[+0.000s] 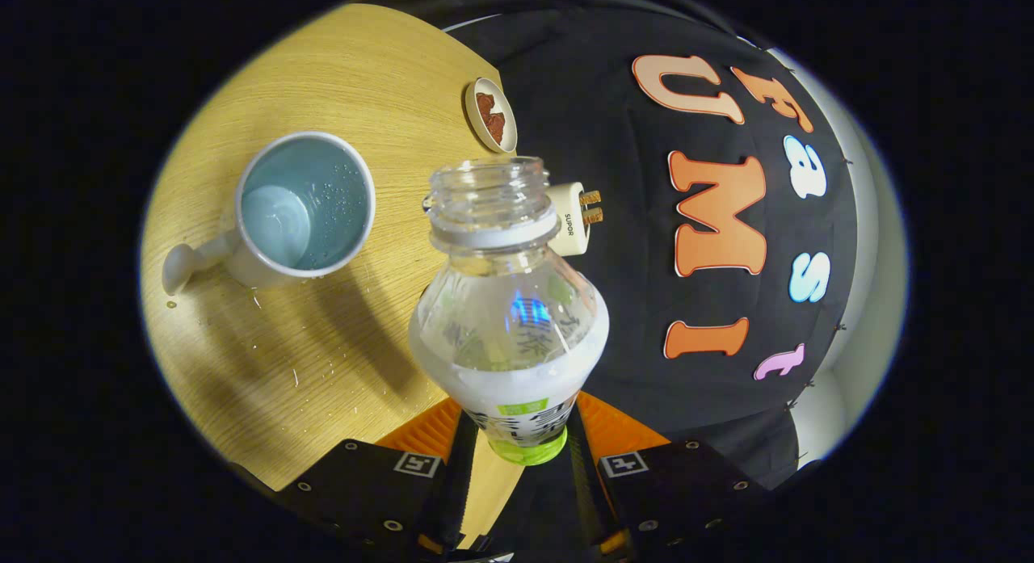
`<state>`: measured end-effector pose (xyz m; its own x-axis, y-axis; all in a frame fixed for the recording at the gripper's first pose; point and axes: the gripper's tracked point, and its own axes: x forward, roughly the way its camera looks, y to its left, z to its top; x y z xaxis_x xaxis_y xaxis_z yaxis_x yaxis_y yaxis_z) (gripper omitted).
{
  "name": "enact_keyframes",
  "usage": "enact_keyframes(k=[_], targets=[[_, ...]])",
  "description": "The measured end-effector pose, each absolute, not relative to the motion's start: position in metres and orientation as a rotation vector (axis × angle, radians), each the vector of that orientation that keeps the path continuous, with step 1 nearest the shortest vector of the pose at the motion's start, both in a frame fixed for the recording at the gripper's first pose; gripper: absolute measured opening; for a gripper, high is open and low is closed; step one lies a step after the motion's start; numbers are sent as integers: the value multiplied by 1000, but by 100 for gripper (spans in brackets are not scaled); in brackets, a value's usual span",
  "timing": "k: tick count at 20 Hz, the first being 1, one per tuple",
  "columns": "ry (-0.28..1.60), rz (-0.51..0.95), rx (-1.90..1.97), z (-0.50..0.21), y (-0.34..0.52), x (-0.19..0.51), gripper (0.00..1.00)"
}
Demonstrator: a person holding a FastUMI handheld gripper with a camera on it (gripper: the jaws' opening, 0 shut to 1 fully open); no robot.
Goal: Take the bottle from table, then pour the juice into the cup, finally place the bottle on the coaster
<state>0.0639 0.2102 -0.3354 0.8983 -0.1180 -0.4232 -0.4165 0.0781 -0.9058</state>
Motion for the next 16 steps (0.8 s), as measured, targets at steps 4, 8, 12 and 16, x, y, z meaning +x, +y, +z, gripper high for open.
enact_keyframes(k=[4, 8, 12, 16], targets=[[404, 247, -1575, -332, 215, 70, 58], [369, 260, -1648, -328, 216, 73, 57], [340, 289, -1710, -324, 217, 76, 57], [314, 304, -1739, -323, 221, 75, 58]])
